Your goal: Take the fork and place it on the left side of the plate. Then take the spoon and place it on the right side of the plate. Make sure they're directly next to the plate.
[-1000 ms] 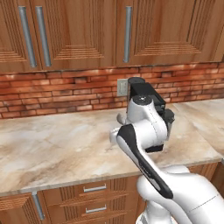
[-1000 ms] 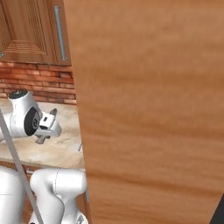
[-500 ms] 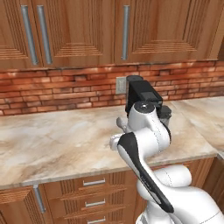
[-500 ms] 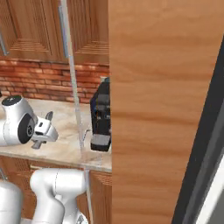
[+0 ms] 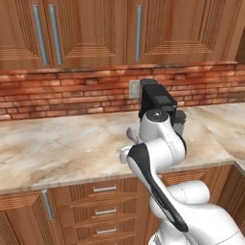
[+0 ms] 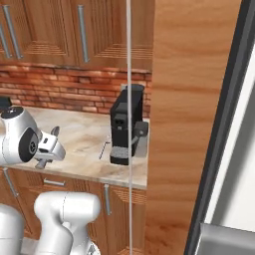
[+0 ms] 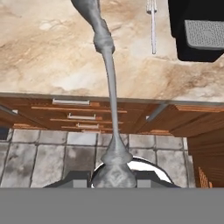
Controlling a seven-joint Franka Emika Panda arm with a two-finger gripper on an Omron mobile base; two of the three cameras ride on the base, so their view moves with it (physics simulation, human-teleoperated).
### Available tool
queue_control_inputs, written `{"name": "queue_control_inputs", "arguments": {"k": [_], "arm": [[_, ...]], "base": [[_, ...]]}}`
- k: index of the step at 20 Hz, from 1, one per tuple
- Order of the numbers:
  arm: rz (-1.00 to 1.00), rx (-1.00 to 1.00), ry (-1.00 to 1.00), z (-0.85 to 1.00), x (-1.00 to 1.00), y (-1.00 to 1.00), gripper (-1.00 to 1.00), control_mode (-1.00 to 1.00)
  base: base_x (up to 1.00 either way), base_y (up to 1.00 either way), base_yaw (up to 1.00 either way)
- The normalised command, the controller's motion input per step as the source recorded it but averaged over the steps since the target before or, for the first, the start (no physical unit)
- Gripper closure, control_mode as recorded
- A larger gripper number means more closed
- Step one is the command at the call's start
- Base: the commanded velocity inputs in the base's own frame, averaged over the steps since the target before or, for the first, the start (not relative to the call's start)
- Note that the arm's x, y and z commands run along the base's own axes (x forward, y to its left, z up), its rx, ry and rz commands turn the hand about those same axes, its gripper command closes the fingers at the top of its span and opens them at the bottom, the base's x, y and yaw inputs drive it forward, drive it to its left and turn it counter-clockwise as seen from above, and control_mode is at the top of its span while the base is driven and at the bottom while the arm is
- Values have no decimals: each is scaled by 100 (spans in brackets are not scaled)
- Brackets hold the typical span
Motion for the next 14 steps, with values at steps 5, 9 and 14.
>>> {"name": "queue_control_inputs", "arguments": {"k": [5, 9, 14], "arm": [[0, 0, 0, 0, 0, 0, 100, 100], [0, 0, 0, 0, 0, 0, 100, 100], [0, 0, 0, 0, 0, 0, 100, 100]], "base": [[-72, 30, 9], [-14, 63, 47], [0, 49, 59]]}}
